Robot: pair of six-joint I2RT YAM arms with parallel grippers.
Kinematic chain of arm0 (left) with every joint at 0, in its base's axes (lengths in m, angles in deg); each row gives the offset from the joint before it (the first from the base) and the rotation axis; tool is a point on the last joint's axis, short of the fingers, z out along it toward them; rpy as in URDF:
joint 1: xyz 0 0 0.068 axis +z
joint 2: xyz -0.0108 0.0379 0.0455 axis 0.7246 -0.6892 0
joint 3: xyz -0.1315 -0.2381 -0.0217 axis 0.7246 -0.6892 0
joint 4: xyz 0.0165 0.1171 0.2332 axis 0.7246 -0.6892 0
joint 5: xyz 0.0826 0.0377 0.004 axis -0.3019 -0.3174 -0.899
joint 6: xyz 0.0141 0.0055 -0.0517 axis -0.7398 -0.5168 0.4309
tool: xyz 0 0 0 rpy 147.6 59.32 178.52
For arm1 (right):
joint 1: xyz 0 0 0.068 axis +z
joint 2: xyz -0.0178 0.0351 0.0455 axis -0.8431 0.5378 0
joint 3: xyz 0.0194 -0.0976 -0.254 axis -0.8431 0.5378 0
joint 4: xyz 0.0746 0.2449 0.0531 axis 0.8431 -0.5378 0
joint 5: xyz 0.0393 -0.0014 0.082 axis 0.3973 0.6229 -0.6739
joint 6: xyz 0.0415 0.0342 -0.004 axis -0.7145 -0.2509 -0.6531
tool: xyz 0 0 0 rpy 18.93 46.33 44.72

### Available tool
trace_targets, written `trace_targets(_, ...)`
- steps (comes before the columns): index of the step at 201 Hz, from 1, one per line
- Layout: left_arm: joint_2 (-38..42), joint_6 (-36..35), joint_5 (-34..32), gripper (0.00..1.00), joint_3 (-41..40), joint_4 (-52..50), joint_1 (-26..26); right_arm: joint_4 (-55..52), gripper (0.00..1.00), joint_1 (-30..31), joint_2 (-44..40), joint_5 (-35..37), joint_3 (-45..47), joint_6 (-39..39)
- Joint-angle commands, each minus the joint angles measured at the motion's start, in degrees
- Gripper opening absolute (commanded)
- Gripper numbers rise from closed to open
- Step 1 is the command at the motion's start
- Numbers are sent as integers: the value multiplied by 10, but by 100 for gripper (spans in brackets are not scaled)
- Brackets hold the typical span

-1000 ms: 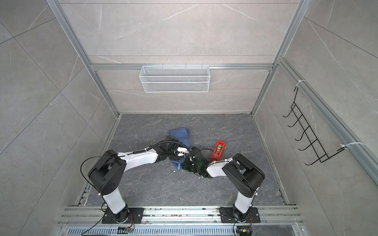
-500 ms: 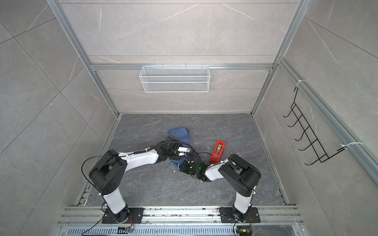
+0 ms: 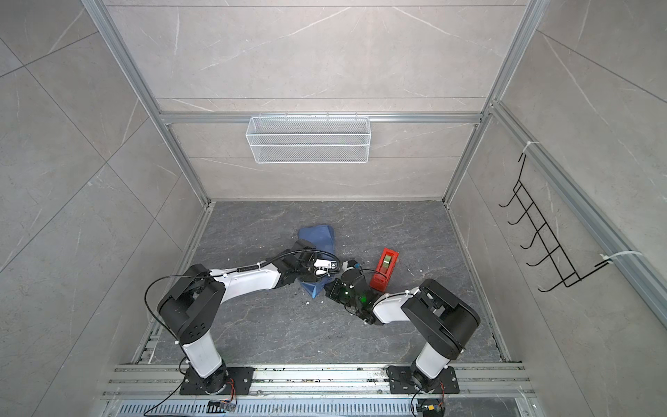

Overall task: Wrap a gift box in wrapping paper
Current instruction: Fifth fold the wrapping paper around the gift box.

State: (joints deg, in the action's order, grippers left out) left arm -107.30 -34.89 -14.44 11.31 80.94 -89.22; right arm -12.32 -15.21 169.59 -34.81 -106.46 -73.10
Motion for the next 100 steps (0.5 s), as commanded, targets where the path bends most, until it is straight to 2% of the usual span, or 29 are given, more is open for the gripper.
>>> trace_targets(1,-26,14,7,68,-8,-44,-1,39,0,-8,35,18,-4,-11)
trace_targets(46,-28,11,9,68,-11,-39,-2,108,0,-15,124,-10,-38,-8)
trace_targets(100,-31,7,2,68,-13,-38,-3,195,0,-19,133,-2,-10,-27)
